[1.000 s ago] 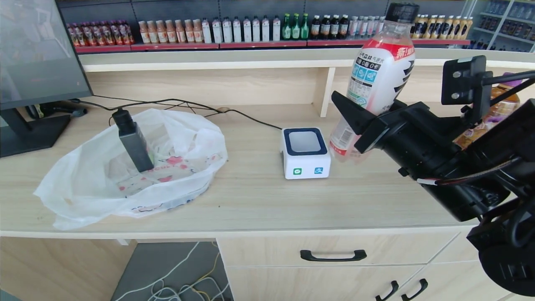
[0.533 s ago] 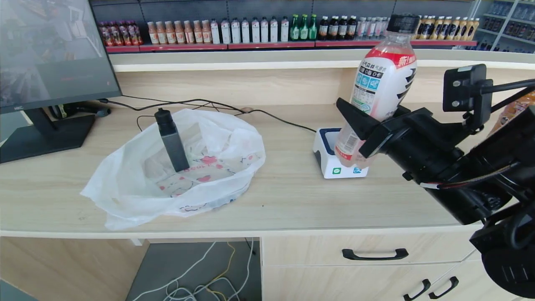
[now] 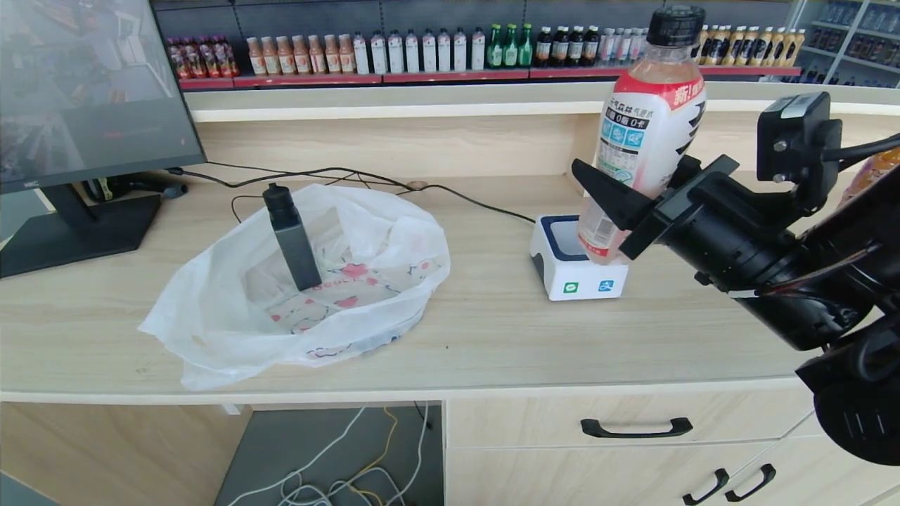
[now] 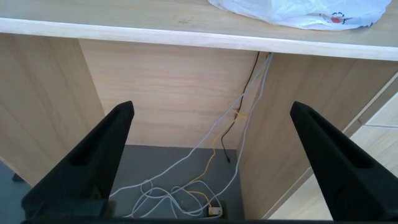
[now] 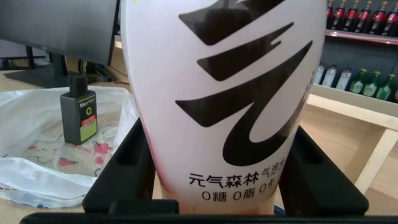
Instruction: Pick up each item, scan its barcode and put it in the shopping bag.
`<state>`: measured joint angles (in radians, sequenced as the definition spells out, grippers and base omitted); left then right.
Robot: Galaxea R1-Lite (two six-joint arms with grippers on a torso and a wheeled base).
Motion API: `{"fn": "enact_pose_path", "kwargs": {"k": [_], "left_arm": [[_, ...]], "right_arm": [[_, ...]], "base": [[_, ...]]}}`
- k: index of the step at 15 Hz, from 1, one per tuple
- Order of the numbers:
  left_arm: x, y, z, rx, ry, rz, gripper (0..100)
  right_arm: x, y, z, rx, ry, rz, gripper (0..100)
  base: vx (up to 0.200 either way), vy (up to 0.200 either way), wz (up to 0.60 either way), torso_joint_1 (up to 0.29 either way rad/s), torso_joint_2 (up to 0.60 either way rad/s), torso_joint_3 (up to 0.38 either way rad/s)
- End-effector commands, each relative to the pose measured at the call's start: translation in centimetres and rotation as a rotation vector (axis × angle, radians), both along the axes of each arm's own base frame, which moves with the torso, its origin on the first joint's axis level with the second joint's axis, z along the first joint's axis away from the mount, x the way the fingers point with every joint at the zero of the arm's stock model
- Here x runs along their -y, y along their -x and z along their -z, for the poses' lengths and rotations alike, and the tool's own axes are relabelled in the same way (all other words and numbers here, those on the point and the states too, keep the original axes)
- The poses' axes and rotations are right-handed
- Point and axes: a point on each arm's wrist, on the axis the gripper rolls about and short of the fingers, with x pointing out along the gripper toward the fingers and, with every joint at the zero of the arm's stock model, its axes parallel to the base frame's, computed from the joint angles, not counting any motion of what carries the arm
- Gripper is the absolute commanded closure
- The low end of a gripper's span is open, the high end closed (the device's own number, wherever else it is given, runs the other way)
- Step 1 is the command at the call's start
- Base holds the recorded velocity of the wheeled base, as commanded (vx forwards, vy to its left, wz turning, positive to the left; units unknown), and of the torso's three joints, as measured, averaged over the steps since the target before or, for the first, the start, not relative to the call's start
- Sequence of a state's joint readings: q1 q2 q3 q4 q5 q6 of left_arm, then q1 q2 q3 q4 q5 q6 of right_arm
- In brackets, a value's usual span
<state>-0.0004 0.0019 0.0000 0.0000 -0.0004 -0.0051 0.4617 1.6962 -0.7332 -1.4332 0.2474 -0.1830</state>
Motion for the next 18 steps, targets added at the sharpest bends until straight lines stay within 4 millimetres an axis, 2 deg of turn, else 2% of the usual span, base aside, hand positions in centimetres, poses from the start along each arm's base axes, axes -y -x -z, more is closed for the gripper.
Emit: {"fn": "enact_pose_path", "kwargs": {"k": [1,6,12,17,18], "left_arm": [[0.0,0.0,0.0,0.000,0.001,0.001,0],[0.0,0.0,0.0,0.000,-0.001,0.001,0],[0.0,0.0,0.0,0.000,0.001,0.001,0],[0.0,0.0,0.0,0.000,0.001,0.001,0],[0.0,0.0,0.0,0.000,0.001,0.001,0]], "right_arm": [[0.0,-1.3,0.2,0.013,0.013,0.019,100],[-1.4,-4.2,-0.1,0.145,0.094,0.034,100],[-1.9,-5.8,1.6,0.209,0.165,0.019,100],[-0.9,-6.9,2.4,0.251,0.225,0.021,100],[0.3,-7.5,2.2,0.290,0.263,0.024,100]], "base": [[0.000,0.000,0.00,0.000,0.00,0.000],[0.000,0.000,0.00,0.000,0.00,0.000],[0.000,0.000,0.00,0.000,0.00,0.000],[0.000,0.000,0.00,0.000,0.00,0.000],[0.000,0.000,0.00,0.000,0.00,0.000]]}}
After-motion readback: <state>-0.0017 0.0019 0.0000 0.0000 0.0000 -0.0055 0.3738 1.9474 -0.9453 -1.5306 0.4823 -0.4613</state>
